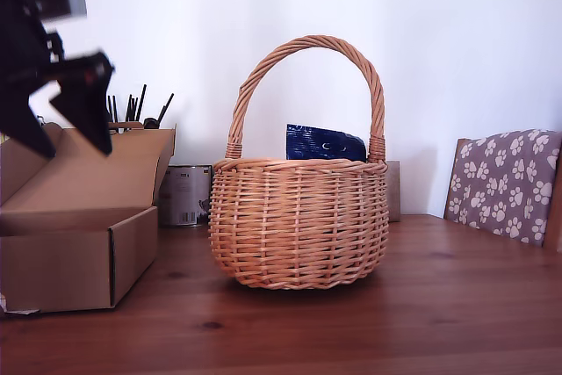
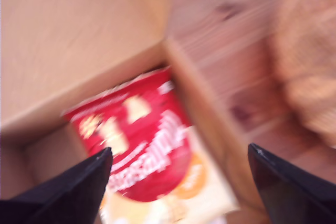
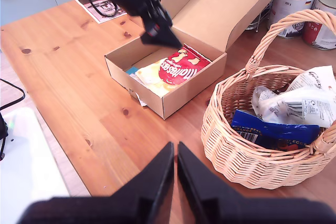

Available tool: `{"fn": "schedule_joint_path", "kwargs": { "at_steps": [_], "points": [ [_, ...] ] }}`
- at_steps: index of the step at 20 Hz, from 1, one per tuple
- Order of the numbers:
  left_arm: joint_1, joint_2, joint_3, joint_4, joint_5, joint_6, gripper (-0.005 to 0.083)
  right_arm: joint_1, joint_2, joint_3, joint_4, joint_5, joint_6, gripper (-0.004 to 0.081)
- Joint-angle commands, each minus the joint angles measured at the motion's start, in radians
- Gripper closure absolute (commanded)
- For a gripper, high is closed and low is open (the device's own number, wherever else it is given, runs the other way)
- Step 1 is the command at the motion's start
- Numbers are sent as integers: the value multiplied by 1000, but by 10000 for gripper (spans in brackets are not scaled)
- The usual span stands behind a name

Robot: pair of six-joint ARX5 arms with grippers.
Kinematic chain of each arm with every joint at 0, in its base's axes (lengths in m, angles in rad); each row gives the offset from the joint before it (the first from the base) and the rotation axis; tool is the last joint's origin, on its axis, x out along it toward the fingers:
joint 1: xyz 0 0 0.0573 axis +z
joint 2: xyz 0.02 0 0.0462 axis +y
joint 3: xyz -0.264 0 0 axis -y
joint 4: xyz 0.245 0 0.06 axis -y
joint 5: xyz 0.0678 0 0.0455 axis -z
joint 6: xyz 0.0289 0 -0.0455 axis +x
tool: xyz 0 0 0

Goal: Move the bags of Easter eggs from the cardboard box on the left into the woven basket on the right side.

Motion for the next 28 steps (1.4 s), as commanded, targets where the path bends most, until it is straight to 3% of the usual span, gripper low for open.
{"fn": "schedule_joint_path", "kwargs": {
  "at_steps": [1,5,13,21,24,26,28],
  "points": [
    [3,44,-22,24,-40,-23,14,-1,0,0,10,-3,0,783],
    [3,137,-20,56,-124,-48,-18,-1,0,0,9,-3,0,783],
    [29,273,-15,114,-142,-103,-18,-1,0,0,9,-3,0,783],
    [50,361,-14,168,-136,-124,-17,-1,0,0,9,-8,0,783],
    [50,367,-14,171,-50,-156,-14,-1,0,0,9,-10,0,783],
    [49,367,-14,157,-24,-167,18,-1,0,0,10,-10,0,783],
    [49,371,-14,126,-18,-183,153,-1,0,0,10,-10,0,783]
  ]
}}
